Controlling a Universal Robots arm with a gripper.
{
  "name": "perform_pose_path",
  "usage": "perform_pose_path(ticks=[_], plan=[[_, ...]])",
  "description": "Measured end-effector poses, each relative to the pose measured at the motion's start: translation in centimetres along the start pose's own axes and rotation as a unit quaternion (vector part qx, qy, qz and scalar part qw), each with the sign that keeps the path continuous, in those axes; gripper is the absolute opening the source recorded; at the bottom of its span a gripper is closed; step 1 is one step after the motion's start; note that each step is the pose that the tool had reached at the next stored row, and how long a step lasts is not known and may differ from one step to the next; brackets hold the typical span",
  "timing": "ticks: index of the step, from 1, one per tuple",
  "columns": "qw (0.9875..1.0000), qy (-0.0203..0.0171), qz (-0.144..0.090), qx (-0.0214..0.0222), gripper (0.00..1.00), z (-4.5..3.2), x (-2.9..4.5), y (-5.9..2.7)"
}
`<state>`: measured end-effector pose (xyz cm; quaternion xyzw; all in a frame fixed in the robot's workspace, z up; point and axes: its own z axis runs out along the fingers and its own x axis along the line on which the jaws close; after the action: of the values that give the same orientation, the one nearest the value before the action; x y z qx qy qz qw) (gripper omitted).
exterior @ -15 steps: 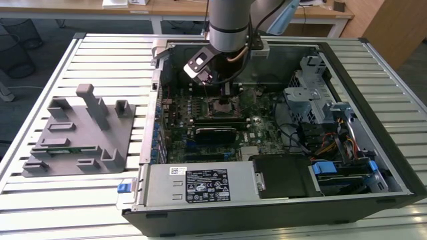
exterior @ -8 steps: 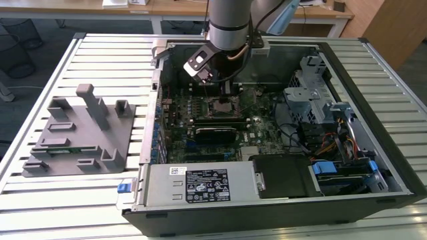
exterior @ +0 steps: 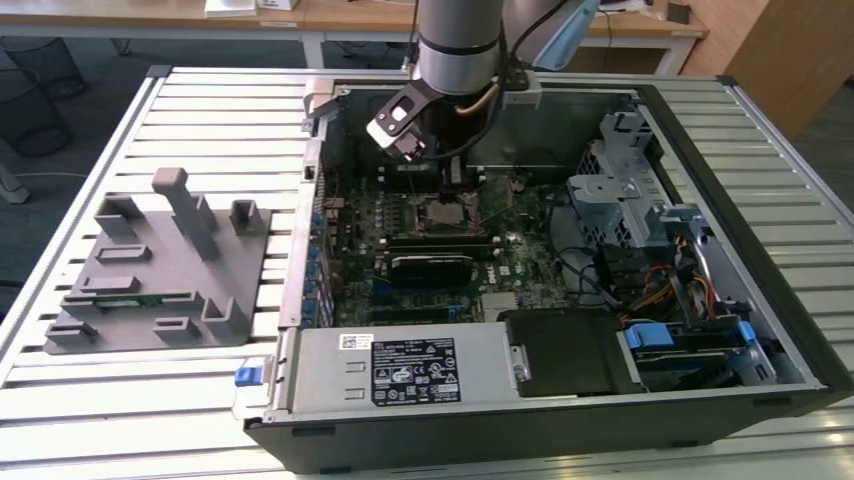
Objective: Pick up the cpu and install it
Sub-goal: 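Close the cpu cover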
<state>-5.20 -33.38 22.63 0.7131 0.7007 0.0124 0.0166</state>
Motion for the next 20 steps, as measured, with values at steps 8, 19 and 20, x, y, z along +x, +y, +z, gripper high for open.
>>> perform_pose_path(ticks=[8, 19, 20], plan=[[1.0, 0.0, 0.0, 0.0, 0.11, -1.44, -0.01, 0.06], [1.0, -0.0019, 0.0, 0.0, 0.11, -1.86, -1.0, 0.09], [1.0, -0.0019, 0.0, 0.0, 0.11, -1.85, -1.04, 0.13]])
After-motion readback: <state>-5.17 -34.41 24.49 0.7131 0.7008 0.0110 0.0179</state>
